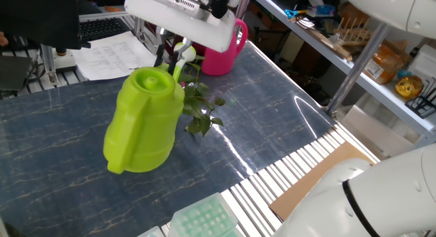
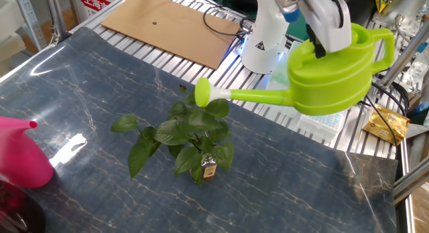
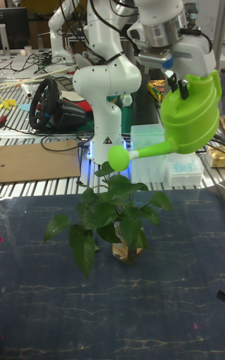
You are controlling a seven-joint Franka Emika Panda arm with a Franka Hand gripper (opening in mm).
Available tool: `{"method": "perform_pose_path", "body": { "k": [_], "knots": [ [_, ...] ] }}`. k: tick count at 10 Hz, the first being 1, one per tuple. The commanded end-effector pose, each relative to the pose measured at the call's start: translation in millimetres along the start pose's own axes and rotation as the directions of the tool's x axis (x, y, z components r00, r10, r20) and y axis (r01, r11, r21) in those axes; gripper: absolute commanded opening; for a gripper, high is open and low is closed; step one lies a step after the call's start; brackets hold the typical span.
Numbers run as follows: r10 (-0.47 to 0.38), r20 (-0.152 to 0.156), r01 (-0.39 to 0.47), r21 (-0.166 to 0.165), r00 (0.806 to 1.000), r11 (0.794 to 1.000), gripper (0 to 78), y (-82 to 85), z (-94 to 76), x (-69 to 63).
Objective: Water the plant
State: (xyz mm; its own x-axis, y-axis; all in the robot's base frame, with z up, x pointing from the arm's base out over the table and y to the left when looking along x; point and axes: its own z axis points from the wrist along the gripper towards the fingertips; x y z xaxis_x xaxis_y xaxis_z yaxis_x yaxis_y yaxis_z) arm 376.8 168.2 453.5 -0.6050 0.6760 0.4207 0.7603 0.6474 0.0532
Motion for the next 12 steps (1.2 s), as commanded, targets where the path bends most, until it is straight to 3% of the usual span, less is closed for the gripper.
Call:
{"method": "perform_pose_path", "body": {
  "k": [1, 3, 9, 11, 12],
  "knots": [
    [0.009, -0.004, -0.009, -0.007, 1.000, 1.000, 1.2, 1.1, 0.0, 6.4],
    [0.027, -0.020, -0.027, -0.020, 0.999, 0.999, 1.2, 6.6, 8.9, 15.3],
    [0.024, -0.105, -0.030, -0.055, 0.994, 0.998, 1.2, 15.5, 22.6, 11.2],
    [0.024, -0.122, -0.031, -0.054, 0.992, 0.998, 1.2, 16.0, 23.5, 10.7],
    [0.019, -0.145, -0.027, -0.051, 0.989, 0.998, 1.2, 16.3, 23.5, 10.3]
  ]
}}
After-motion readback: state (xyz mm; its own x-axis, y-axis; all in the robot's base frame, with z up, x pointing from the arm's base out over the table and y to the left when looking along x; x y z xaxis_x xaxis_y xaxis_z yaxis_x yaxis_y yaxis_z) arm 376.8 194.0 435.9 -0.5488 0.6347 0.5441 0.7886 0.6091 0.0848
